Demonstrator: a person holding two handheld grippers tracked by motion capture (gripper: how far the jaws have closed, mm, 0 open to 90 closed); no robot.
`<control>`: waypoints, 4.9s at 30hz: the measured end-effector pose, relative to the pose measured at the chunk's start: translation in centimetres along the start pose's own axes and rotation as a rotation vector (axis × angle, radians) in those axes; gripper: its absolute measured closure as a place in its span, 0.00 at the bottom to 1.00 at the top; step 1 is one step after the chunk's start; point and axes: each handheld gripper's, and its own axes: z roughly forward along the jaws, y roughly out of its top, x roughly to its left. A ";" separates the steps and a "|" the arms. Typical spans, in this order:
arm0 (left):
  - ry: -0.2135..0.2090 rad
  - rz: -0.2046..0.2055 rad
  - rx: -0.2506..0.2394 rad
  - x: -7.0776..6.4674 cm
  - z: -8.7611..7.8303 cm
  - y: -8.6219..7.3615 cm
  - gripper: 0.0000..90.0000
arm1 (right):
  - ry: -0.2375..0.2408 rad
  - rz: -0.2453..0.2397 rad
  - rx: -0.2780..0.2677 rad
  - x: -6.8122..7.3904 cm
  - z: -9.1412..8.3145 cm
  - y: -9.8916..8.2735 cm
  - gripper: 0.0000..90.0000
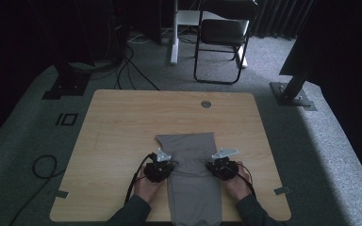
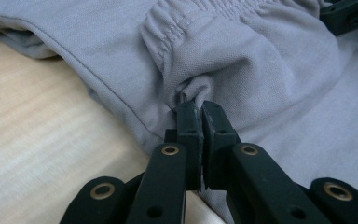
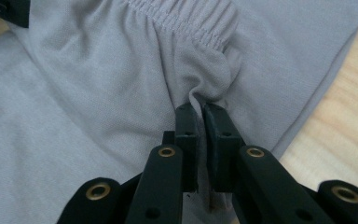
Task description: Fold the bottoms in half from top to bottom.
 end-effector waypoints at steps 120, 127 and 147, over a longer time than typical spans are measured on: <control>-0.150 0.064 -0.081 4.6 0.0 1.2 0.89 | 0.223 0.191 -0.025 -5.6 6.4 7.2 0.85; -0.143 0.060 -0.086 4.9 -0.3 1.0 0.87 | 0.296 0.119 -0.037 -4.3 4.5 6.1 0.83; -0.106 0.098 -0.016 3.3 1.4 1.7 0.81 | 0.246 -0.042 -0.001 0.1 3.7 4.2 0.78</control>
